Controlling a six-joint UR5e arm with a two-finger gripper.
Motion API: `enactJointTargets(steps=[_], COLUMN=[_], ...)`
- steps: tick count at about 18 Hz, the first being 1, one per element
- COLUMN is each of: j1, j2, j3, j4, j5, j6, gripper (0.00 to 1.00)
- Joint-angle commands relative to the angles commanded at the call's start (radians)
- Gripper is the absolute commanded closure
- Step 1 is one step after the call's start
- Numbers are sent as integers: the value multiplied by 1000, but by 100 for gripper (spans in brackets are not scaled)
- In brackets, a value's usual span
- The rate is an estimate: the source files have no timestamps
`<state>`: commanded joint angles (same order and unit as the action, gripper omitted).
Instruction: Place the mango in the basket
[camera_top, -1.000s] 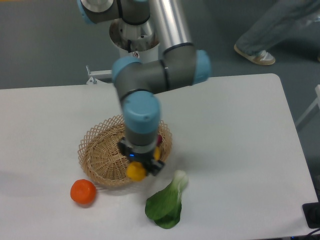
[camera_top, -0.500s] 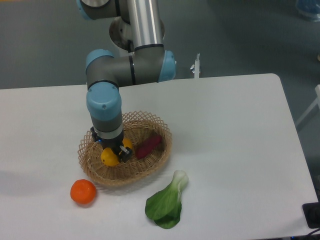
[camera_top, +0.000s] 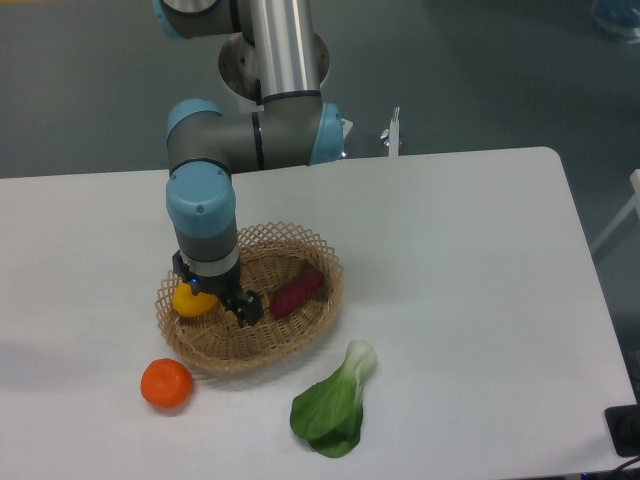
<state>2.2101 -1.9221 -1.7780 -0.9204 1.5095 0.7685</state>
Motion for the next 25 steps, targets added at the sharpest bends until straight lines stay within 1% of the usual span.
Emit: enactJointTargets(steps=[5, 8, 10, 12, 15, 16, 17, 18, 19, 21, 22, 23, 25], j1=[106, 164, 197, 236, 289, 319, 351, 374, 390, 417, 424, 433, 439], j2=[-3, -5, -6, -3, -8, -11, -12, -14, -17, -32, -44, -58, -84], j3=[86, 110, 114, 117, 138, 150, 161, 178, 196, 241, 262, 284, 317], j4=[-3, -5, -9, -9, -28, -35, -49, -76, -121, -204, -228, -241, -245], j5=[0, 8, 9, 35, 60, 60, 60, 58, 57, 58, 60, 60, 60], j6=[24, 154, 236, 294, 392, 432, 492, 553, 602, 655, 661, 661, 661], gripper=[0, 0, 0, 0, 0, 0, 0, 0, 0, 0, 0, 0, 0])
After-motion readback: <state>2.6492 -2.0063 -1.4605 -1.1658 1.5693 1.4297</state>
